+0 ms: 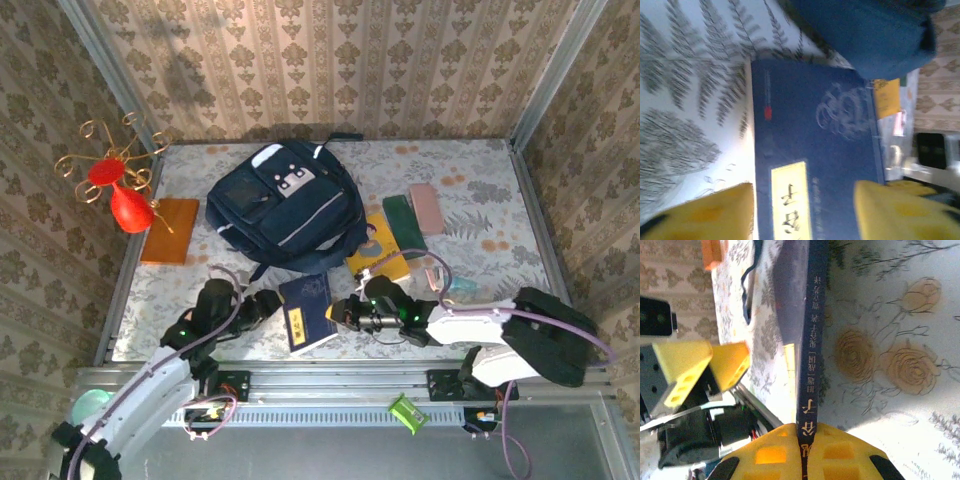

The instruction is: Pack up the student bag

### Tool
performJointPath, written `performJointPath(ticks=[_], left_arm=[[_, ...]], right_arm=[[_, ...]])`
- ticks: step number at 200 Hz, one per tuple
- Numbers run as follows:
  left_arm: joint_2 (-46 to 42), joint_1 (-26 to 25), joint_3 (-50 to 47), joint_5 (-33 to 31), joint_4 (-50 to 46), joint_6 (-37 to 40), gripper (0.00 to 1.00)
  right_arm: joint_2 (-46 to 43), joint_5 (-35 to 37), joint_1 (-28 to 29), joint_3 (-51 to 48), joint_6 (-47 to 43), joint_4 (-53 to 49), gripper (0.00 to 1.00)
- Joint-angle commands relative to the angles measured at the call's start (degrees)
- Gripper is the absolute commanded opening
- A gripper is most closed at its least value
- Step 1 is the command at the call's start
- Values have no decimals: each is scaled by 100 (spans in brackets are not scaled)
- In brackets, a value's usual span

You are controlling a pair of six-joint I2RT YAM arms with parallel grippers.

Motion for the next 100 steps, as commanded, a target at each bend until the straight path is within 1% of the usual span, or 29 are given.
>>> performJointPath(ticks=[1, 7, 10, 17, 23, 31, 49, 58, 80, 96, 100], left_arm=[[-245, 325, 451, -110, -776, 766, 76], [-254, 393, 495, 94, -644, 802, 79], [-265, 561, 517, 205, -558, 805, 80], [-256, 718, 574, 456, -348, 770, 82], [-242, 815, 635, 639, -194, 719, 85], [-218, 926, 702, 841, 3, 638, 86], [-181, 1070, 852, 1170, 489, 334, 90], [-153, 1073, 883, 1276, 917, 119, 92], [20, 1074, 909, 1503, 1974, -311, 98], [293, 1064, 1044, 1555, 2384, -342, 100], [373, 1055, 1077, 1730, 2427, -351, 100]], right_arm=[[-694, -402, 142, 762, -918, -849, 0], [-843, -418, 146, 908, -1052, -1020, 0], [-917, -411, 148, 980, -1110, -1123, 0], [-1085, -375, 146, 1146, -1269, -1346, 0], [-1200, -333, 138, 1282, -1404, -1549, 0], [-1337, -316, 109, 1489, -1560, -1797, 0], [-1491, -339, 16, 1802, -1758, -2132, 0], [-1548, -311, -71, 1871, -1805, -2230, 0], [-1576, -439, -384, 1830, -1681, -1817, 0], [-1520, -585, -567, 1826, -1550, -1345, 0], [-1502, -613, -598, 1845, -1534, -1269, 0]])
